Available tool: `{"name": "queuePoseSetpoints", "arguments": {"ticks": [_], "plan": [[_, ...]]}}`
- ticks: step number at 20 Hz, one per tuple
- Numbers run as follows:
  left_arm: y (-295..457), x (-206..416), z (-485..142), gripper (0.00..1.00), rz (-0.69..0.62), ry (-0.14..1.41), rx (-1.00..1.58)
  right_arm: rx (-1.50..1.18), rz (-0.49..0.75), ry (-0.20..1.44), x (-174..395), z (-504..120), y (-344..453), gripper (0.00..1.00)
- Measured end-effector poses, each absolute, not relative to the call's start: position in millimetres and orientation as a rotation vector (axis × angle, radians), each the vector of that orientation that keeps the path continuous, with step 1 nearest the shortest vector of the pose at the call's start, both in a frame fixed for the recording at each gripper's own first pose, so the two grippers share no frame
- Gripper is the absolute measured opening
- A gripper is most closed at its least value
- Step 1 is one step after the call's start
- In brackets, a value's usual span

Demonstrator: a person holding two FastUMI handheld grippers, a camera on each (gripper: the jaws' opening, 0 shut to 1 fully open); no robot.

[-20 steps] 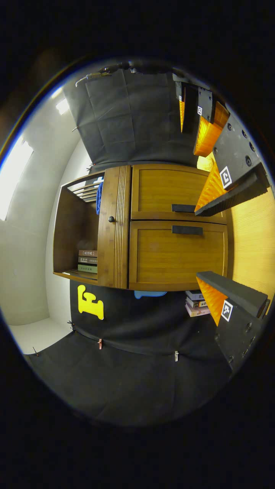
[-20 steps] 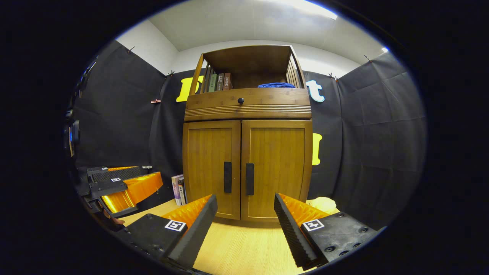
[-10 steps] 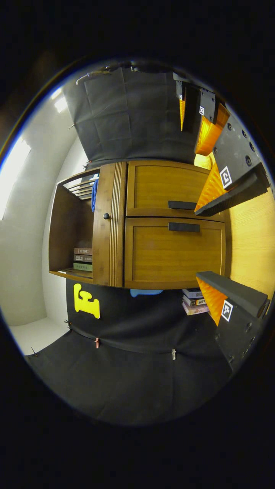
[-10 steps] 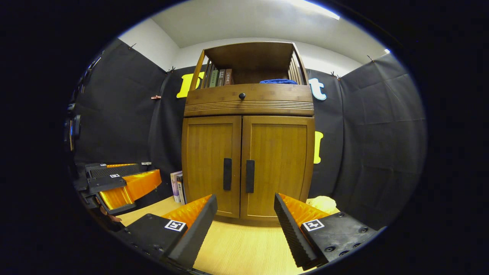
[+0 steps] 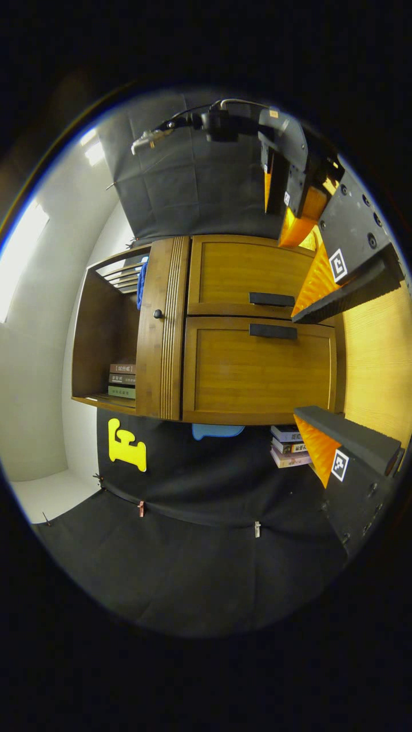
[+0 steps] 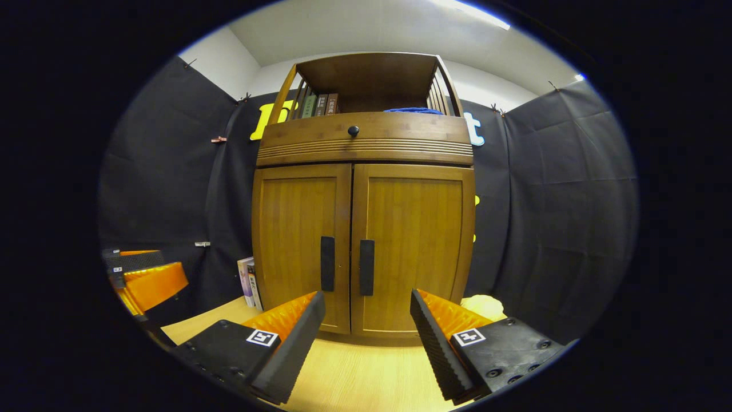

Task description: Open the right door of the double-door shoe cabinet with the right hand, and open the left door with the left hand.

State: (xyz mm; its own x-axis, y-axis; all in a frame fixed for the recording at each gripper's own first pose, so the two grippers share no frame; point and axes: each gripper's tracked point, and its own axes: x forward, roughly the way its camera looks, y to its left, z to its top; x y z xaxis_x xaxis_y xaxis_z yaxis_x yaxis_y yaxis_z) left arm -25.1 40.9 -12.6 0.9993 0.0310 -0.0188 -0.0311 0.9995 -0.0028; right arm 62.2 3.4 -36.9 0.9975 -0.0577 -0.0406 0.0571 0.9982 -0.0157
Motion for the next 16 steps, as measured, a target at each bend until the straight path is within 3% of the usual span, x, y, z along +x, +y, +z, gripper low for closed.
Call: {"name": "queuePoseSetpoints", "arguments": {"ticks": [13,16], "plan": [[90.7,-29.0,-19.1,0.90,0.071,0.027,0.023,-0.028,-0.081,0.031,209.2,-63.0,2.9,0.95],[101.0,-29.6,-21.9,0.90,0.081,0.027,0.027,-0.002,-0.100,0.061,236.3,-79.5,-1.1,0.90]]}}
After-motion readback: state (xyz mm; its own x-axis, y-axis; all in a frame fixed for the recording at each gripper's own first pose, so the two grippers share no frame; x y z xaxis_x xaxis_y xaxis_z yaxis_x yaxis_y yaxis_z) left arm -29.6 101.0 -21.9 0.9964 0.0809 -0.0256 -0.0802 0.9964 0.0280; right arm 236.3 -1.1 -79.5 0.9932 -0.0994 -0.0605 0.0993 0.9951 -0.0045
